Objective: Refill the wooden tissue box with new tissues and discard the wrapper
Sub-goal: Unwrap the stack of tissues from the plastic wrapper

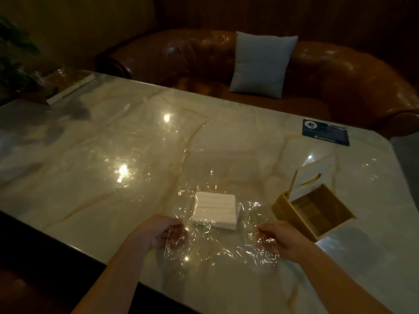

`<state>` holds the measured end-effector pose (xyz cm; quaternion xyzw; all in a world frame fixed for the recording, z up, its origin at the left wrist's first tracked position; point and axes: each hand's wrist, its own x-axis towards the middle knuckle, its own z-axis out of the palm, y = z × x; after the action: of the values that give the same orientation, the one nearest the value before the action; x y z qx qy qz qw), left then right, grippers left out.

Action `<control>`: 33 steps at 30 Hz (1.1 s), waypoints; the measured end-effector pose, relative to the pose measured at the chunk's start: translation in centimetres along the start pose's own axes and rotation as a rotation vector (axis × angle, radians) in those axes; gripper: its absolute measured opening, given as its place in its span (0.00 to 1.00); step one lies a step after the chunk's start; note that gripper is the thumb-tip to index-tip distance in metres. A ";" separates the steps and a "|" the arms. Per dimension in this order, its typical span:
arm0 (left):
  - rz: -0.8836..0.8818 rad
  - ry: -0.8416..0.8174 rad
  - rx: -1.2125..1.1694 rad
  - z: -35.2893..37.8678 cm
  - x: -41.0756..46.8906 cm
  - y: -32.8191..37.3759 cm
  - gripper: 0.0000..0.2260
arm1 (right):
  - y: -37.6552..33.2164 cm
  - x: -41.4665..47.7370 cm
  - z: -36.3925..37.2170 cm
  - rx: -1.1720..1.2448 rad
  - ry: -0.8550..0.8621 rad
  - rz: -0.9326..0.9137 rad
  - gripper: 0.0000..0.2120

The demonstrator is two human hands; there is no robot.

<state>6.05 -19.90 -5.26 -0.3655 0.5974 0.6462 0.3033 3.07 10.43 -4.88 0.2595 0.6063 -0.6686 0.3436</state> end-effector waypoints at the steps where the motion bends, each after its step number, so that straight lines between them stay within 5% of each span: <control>1: 0.015 0.002 -0.013 0.2 0.0 0.3 0.09 | -0.4 0.2 0.2 0.004 0.021 -0.022 0.08; 21: 0.329 -0.087 -0.221 -1.3 -1.9 8.6 0.09 | -9.0 -2.0 2.5 0.048 -0.070 -0.244 0.12; 26: 0.339 -0.066 -0.211 -1.5 -1.0 6.7 0.08 | -8.0 -2.1 1.8 0.034 -0.052 -0.328 0.11; 33: 0.126 -0.028 0.143 -2.2 -0.1 1.6 0.04 | -2.6 -0.8 -0.7 -0.207 0.017 -0.139 0.09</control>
<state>5.05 -22.24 -4.38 -0.2953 0.6595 0.6248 0.2958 1.50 11.26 -2.74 0.1859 0.6915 -0.6223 0.3162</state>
